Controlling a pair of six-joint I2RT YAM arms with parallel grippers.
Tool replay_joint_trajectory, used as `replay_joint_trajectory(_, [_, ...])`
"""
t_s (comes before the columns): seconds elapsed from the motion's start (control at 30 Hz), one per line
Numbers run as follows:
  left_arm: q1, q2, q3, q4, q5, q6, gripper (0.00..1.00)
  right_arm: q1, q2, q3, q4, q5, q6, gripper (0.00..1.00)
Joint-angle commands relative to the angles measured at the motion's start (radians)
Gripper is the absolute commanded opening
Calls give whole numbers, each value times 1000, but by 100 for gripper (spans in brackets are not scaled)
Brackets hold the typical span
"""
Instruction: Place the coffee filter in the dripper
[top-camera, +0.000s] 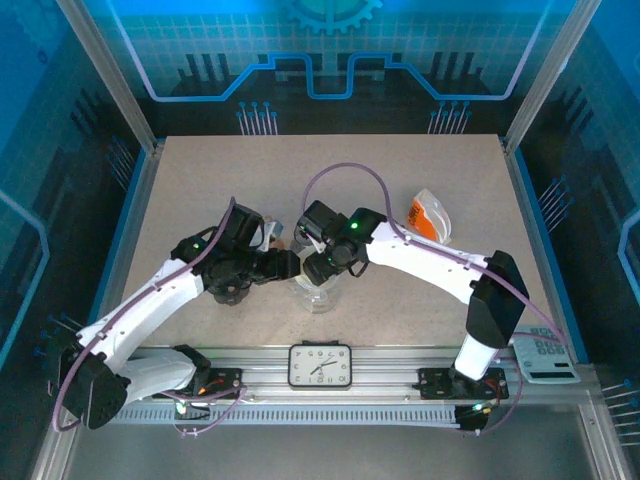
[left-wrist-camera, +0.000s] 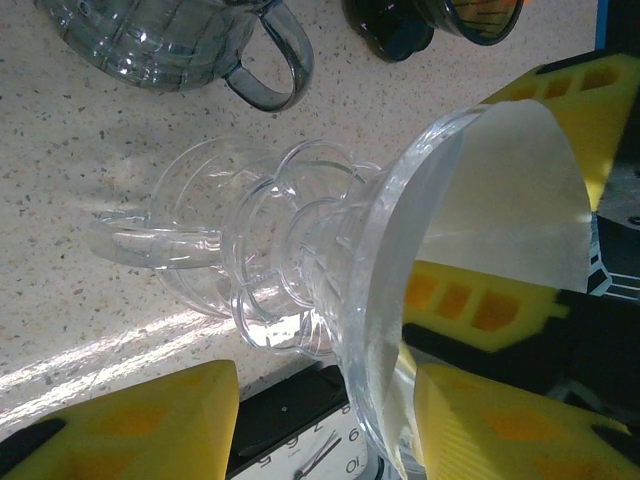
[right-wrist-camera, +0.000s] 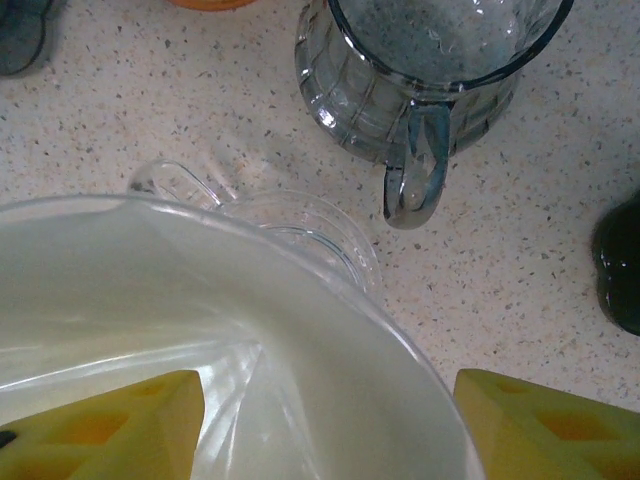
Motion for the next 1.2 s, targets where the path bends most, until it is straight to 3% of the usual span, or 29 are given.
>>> replay_joint_trajectory(0.0, [10, -9, -14, 24, 31, -27, 51, -9, 18, -21, 18, -14, -1, 68])
replay_joint_trajectory(0.97, [12, -1, 1, 40, 88, -29, 48, -6, 43, -71, 58, -1, 21, 68])
replay_joint_trajectory(1.17, [12, -4, 6, -6, 85, 2, 35, -6, 45, -71, 60, -2, 21, 68])
